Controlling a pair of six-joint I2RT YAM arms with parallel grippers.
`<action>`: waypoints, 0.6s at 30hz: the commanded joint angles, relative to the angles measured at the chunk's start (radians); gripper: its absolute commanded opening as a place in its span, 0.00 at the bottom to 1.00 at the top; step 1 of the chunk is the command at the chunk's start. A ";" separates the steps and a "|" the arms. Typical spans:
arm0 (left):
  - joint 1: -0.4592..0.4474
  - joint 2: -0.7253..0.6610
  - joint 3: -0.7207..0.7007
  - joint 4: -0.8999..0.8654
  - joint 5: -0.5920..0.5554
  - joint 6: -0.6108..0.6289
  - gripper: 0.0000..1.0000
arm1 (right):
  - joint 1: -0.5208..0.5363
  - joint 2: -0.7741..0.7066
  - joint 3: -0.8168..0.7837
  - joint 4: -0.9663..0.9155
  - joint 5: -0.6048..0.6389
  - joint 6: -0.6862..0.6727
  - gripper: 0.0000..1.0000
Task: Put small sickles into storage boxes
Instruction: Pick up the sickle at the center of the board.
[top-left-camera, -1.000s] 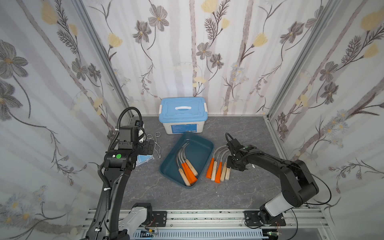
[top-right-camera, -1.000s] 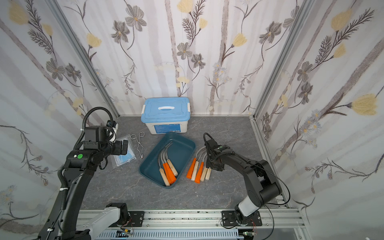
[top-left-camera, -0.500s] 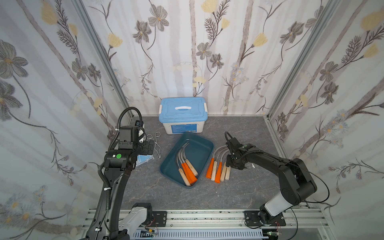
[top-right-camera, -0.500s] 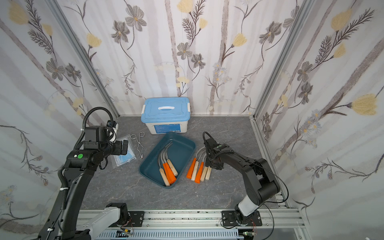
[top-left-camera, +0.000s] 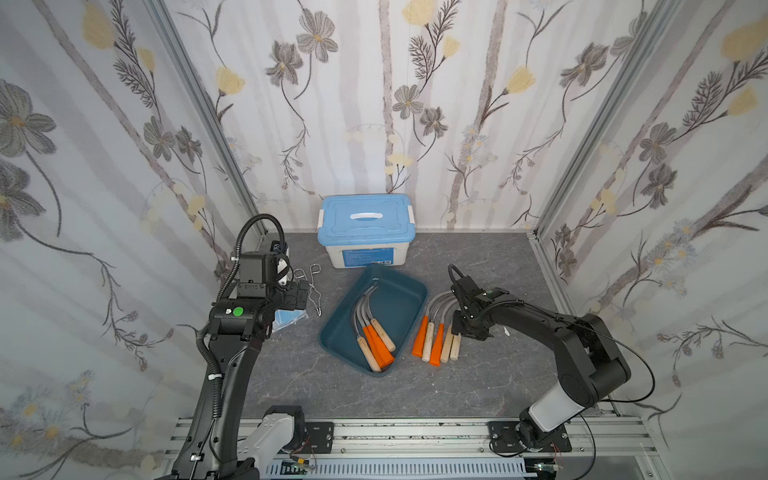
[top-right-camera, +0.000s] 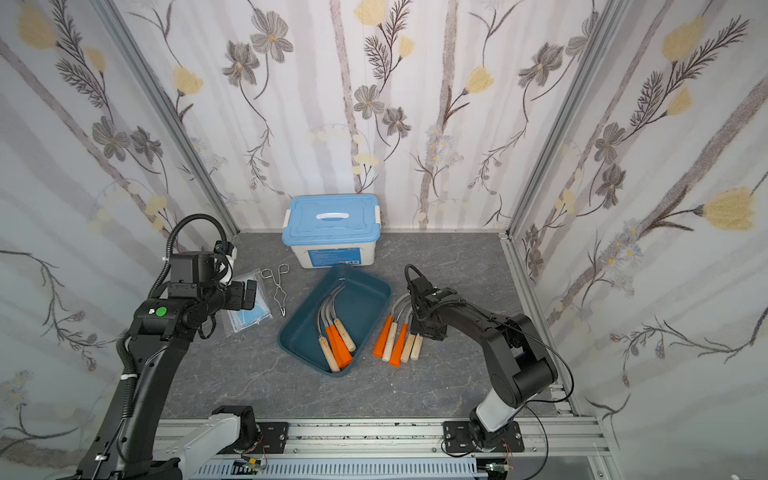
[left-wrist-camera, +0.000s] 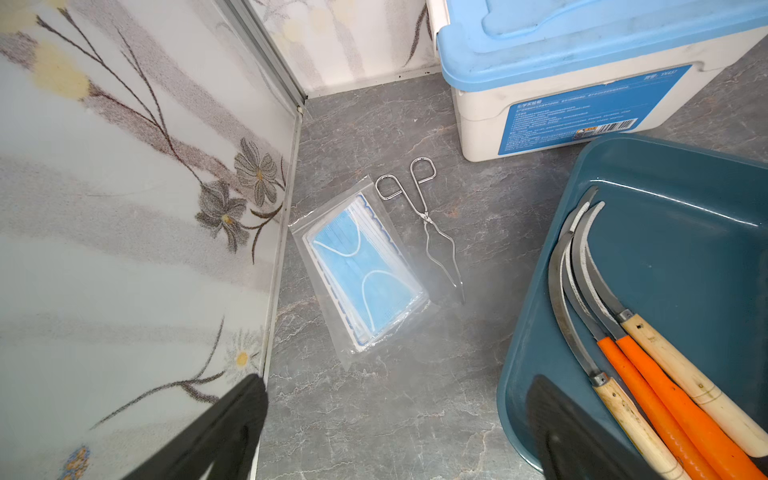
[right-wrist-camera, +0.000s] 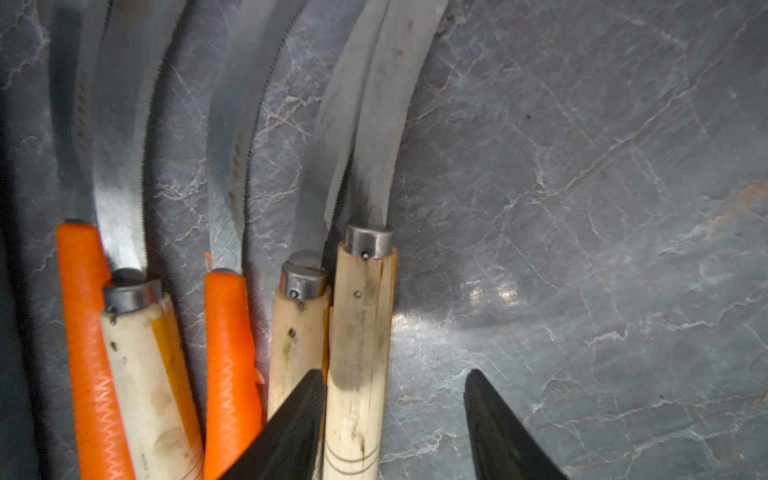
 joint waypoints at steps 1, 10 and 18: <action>0.001 0.000 0.008 0.004 0.001 0.005 1.00 | 0.000 0.006 0.005 0.023 0.028 -0.004 0.57; 0.001 -0.002 0.005 0.004 -0.002 0.008 1.00 | 0.000 0.013 0.004 0.020 0.038 -0.007 0.56; 0.001 0.001 0.002 0.010 -0.002 0.008 1.00 | 0.004 0.039 0.023 -0.001 0.060 -0.022 0.56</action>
